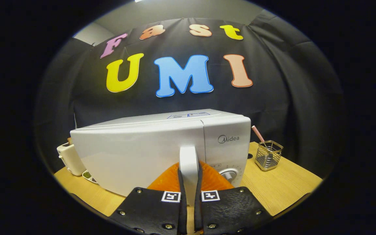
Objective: Open the microwave, put the food inside, and close the microwave door.
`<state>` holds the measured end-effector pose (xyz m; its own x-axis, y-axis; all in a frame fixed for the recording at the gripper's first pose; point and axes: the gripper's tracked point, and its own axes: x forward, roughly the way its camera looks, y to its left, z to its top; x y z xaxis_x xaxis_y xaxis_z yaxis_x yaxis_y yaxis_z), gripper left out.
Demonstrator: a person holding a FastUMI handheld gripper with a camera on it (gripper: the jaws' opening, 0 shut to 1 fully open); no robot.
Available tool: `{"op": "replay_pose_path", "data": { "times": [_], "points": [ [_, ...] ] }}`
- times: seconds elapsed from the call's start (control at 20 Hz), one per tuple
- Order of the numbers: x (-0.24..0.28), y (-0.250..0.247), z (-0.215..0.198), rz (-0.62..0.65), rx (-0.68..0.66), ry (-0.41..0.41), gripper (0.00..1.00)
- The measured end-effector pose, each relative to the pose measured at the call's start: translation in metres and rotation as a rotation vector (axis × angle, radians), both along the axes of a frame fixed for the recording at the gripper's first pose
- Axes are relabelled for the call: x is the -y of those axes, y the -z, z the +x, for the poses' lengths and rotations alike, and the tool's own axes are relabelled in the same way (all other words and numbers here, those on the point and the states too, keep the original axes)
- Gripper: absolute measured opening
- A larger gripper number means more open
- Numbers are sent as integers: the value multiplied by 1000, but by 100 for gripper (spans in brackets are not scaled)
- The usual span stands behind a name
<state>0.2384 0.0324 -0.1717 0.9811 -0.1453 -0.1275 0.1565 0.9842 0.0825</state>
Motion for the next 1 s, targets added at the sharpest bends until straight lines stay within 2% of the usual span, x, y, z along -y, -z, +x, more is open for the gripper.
{"op": "replay_pose_path", "data": {
  "times": [0.1, 0.5, 0.55, 0.6, 0.7, 1.0],
  "points": [
    [-6, -1, -21, -47, 4, -5, 9],
    [-60, 2, -104, 15, 47, -107, 9],
    [-68, 0, -114, 24, 52, -133, 16],
    [-77, 1, -120, 32, 57, -157, 16],
    [-89, 0, -134, 50, 77, -206, 24],
    [-112, 2, -167, 20, 96, -285, 25]
  ]
}}
